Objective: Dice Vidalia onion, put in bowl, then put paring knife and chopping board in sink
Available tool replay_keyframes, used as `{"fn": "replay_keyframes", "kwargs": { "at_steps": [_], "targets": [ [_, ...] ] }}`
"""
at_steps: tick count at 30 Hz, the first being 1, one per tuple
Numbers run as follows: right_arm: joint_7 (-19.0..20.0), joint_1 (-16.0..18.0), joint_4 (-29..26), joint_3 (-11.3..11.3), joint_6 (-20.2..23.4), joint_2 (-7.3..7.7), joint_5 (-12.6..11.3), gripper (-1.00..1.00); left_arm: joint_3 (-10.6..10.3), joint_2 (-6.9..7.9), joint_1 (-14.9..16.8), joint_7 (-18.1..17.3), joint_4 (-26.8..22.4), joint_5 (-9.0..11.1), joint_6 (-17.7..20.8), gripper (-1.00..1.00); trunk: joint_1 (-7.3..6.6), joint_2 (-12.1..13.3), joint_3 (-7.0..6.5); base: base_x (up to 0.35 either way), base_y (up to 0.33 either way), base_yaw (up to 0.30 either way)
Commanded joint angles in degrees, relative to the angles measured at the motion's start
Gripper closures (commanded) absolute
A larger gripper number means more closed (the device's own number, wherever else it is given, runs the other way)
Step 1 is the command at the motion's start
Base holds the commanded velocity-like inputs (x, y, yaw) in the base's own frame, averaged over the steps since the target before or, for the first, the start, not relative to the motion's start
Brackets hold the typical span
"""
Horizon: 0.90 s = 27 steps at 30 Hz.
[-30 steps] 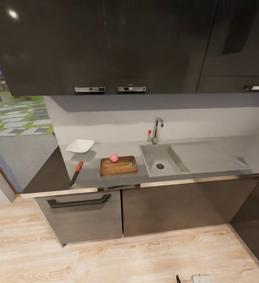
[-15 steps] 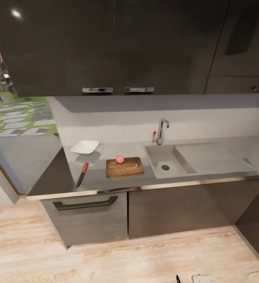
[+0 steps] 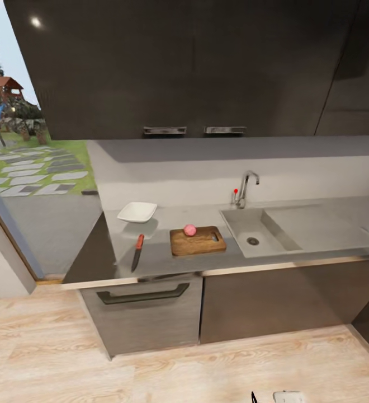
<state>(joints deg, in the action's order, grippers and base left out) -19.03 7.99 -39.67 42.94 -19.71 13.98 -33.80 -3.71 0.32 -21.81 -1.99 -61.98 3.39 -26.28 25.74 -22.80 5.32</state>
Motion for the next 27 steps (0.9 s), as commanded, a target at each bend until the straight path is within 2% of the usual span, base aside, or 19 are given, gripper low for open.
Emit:
{"fn": "replay_keyframes", "kwargs": {
  "at_steps": [1,8,23,27],
  "targets": [
    [-0.4,0.1,-0.1,0.5,-0.3,0.08,-0.6,-1.0,-0.1,0.03,0.0,-0.2,0.0,0.4,-0.1,-1.0,0.04,-0.1,0.02,0.001,0.315,0.0],
    [-0.4,0.1,-0.1,0.5,-0.3,0.08,-0.6,-1.0,-0.1,0.03,0.0,-0.2,0.0,0.3,-0.1,-1.0,0.04,-0.1,-0.48,0.0,0.172,0.0],
    [-0.4,0.1,-0.1,0.4,-0.4,0.08,-0.6,-1.0,-0.1,0.07,0.0,-0.2,2.2,0.4,-0.1,-1.0,0.04,-0.1,-0.55,0.0,0.007,0.0],
    [-0.4,0.1,-0.2,0.2,-2.8,0.19,-0.6,-1.0,-0.1,0.04,0.0,-0.2,2.4,0.4,-0.1,-1.0,0.04,-0.1,-0.55,0.0,0.0,0.0]
  ]
}}
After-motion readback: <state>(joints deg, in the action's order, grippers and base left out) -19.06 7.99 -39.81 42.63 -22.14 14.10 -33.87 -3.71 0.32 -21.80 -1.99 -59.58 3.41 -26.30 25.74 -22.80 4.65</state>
